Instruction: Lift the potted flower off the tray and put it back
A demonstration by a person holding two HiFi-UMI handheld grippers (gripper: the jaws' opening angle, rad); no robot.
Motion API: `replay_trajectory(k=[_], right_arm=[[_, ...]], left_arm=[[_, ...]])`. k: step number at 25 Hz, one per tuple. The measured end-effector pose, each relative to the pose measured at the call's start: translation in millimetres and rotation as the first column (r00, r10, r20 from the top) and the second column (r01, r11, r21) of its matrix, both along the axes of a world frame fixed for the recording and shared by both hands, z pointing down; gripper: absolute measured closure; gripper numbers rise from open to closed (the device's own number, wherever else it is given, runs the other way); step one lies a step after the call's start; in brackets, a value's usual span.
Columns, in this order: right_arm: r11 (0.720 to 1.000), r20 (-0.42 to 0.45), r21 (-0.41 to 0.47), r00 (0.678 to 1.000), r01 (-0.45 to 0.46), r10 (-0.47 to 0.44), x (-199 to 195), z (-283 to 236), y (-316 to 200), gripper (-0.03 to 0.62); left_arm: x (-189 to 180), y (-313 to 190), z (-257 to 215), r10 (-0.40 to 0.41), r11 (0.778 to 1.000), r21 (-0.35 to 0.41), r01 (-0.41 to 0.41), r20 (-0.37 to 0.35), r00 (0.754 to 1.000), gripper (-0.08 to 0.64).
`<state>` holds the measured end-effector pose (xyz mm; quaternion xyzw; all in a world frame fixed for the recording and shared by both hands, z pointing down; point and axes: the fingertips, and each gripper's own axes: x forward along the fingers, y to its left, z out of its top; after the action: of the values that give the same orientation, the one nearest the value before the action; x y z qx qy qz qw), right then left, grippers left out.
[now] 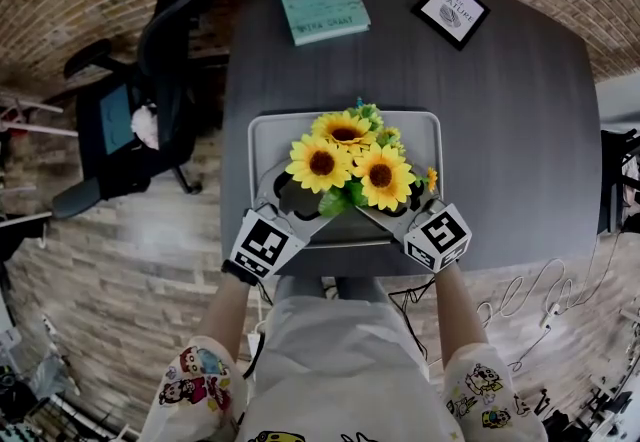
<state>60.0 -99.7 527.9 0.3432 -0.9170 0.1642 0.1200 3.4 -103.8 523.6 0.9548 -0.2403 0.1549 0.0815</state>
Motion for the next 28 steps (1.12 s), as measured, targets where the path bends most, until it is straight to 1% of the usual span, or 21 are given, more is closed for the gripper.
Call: replay_trajectory(k=[5,7,9,20,28], right_arm=[[0.999,0.008,-0.008,0.999,0.039,-0.039,-4.4,0.7,-0.5,0.187],[0.998,0.016,-0.01,0.998,0.057,-0.057,-6.8,0.2,1.2,0.211],[0.998,0.023,-0.012,0.997,0.068,-0.067,-7.9,-0.4,3.1,0.216],[0.997,0.037,-0.02,0.997,0.069,-0.068,-8.0,-0.6,2.3,0.221],[0.998,0.033,-0.02,0.997,0.067,-0.066,-9.3,-3.7,1.7,0.224]], left_arm=[[5.9,1.2,4.3,0.039,0.999,0.006,-0.039,0.024,0.999,0.169],[7.0,2.8,4.9,0.047,0.999,0.009,-0.047,0.029,0.998,0.178],[6.9,4.1,4.2,0.051,0.999,0.012,-0.051,0.029,0.998,0.179],[6.4,3.2,3.3,0.062,0.998,0.012,-0.062,0.021,0.998,0.184],[5.3,2.3,0.7,0.066,0.998,0.017,-0.067,0.032,0.997,0.184]])
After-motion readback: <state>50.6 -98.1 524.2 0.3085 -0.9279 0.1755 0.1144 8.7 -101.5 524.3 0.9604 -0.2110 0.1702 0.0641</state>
